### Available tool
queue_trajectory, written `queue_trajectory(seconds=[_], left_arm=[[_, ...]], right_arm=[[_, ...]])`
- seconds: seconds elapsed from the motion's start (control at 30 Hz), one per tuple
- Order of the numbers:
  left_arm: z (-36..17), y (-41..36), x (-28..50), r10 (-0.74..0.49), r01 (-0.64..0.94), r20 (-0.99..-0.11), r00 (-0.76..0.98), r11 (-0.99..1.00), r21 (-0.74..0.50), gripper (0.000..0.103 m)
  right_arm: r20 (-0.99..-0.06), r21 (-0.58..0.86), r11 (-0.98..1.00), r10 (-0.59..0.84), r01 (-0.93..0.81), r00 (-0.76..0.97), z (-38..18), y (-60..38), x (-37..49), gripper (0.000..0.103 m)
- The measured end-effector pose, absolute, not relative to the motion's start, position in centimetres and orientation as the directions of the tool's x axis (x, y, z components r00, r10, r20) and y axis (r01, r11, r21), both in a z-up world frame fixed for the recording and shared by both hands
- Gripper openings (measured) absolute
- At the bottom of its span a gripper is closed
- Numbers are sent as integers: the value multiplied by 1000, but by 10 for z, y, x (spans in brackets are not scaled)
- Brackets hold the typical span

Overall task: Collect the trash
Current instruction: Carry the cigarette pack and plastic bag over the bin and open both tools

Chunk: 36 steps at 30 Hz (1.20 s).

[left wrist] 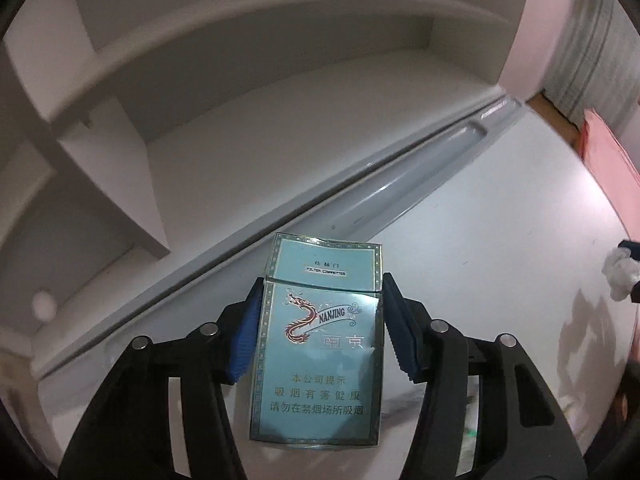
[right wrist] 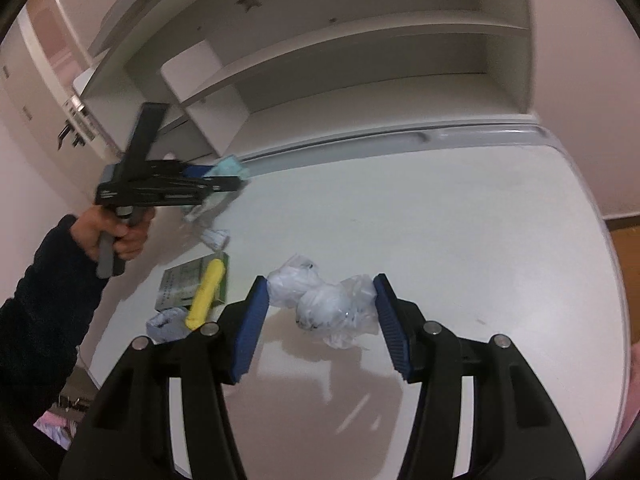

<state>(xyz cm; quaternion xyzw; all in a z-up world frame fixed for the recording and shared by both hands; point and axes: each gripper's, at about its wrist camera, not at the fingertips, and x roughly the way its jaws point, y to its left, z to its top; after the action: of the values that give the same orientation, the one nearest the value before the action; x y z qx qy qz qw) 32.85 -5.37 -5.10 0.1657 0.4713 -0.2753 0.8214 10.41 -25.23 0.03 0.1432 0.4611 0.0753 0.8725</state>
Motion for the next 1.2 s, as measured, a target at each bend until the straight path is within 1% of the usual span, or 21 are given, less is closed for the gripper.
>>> queue_trajectory(seconds=[0.1, 0.17, 0.27, 0.33, 0.47, 0.6, 0.7, 0.73, 0.8, 0.9, 0.97, 1.07, 1.2], left_arm=[[-23, -65, 299, -325, 604, -848, 419, 797, -6, 55], [-5, -88, 269, -354, 627, -832, 426, 779, -11, 55], [13, -137, 207, -429, 716, -809, 401, 698, -15, 55], [21, -184, 162, -496, 788, -793, 353, 615, -34, 55], [16, -264, 71, -586, 896, -774, 240, 440, -56, 55], [-16, -346, -14, -632, 960, -775, 34, 236, -150, 55], [-54, -400, -62, -625, 979, -780, -15, 148, -137, 55], [-68, -411, -75, -617, 981, -785, -48, 120, -155, 55], [-100, -442, -94, -582, 977, -805, -116, 78, -198, 55], [-141, -476, -122, -541, 981, -831, -124, 60, -185, 55], [-166, -494, -122, -505, 974, -849, -154, 68, -217, 55], [-186, -505, -123, -467, 961, -865, -185, 99, -259, 55], [-196, -518, -131, -450, 959, -869, -206, 86, -271, 56]], right_arm=[[-779, 304, 950, 208, 66, 591, 6, -280, 74, 53], [-778, 288, 948, 151, 132, 610, 9, -304, 45, 53], [-782, 249, 932, 33, 262, 622, 12, -347, -7, 53], [-785, 233, 904, -43, 360, 618, 12, -377, -47, 53], [-794, 211, 798, -197, 565, 575, 4, -439, -146, 53], [-820, 198, 655, -298, 730, 490, -19, -481, -244, 53], [-849, 195, 553, -318, 810, 422, -47, -503, -302, 53], [-859, 191, 523, -320, 831, 399, -57, -510, -317, 53], [-878, 187, 477, -312, 859, 364, -76, -522, -336, 53], [-900, 197, 427, -278, 882, 336, -106, -539, -353, 53], [-913, 199, 410, -251, 890, 320, -122, -546, -356, 53], [-919, 218, 402, -221, 889, 325, -133, -553, -358, 53], [-924, 231, 401, -194, 886, 329, -142, -556, -357, 53]])
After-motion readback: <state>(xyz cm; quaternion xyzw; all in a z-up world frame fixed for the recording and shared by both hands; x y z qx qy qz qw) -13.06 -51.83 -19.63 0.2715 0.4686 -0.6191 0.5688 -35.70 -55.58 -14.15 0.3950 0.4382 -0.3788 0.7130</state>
